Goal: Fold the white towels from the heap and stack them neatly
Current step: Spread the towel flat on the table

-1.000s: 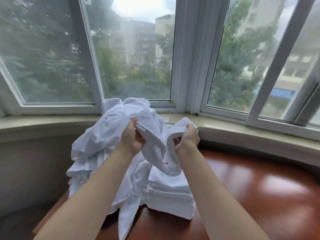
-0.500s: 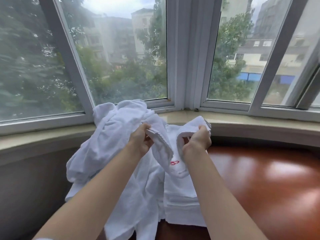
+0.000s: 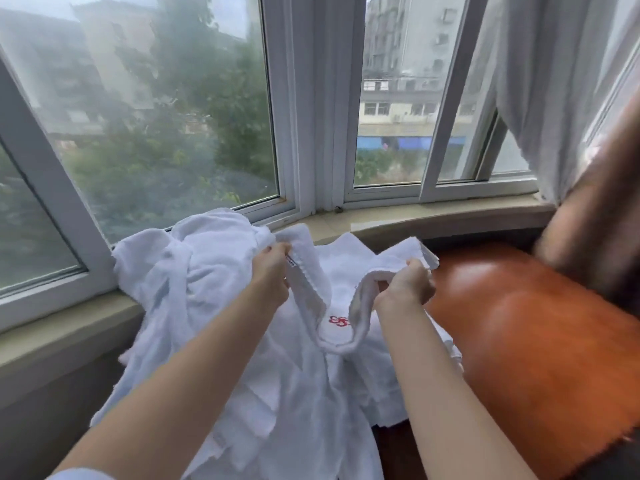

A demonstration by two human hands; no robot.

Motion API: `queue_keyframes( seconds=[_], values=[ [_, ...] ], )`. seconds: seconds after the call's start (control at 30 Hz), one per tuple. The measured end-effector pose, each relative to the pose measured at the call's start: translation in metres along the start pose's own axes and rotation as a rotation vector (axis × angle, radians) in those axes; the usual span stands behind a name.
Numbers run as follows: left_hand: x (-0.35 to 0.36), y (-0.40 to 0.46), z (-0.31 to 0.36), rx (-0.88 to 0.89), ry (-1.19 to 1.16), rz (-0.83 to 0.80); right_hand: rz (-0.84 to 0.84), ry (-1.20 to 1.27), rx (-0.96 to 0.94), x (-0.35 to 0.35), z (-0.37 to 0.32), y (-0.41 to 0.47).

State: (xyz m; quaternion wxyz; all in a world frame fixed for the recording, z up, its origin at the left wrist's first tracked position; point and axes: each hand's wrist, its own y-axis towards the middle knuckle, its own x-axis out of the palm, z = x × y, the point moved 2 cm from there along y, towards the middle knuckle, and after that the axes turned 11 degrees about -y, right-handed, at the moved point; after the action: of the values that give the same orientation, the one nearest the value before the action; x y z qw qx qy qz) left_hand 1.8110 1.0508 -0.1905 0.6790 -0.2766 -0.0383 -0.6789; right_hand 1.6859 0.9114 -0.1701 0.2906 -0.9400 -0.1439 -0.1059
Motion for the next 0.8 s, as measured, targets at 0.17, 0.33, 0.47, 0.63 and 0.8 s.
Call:
queue_keyframes(
  seconds=[0.17,0.33,0.47,0.63,0.8],
  values=[
    [0.031,0.033,0.010,-0.044,0.114,-0.141,0.076,0.060,-0.013,0.004,-0.004,0.008],
    [0.080,0.058,0.037,0.036,0.169,-0.287,-0.015,0.071,-0.126,0.033,-0.027,0.032],
    [0.108,0.092,0.062,0.125,0.125,-0.270,-0.017,0.169,-0.300,0.035,-0.036,0.046],
    [0.100,0.131,0.003,-0.054,0.652,-0.142,0.162,-0.137,-0.240,-0.002,0.066,0.063],
    [0.075,0.135,-0.089,-0.303,0.718,-0.119,0.209,-0.358,0.131,-0.043,0.133,0.095]
  ],
)
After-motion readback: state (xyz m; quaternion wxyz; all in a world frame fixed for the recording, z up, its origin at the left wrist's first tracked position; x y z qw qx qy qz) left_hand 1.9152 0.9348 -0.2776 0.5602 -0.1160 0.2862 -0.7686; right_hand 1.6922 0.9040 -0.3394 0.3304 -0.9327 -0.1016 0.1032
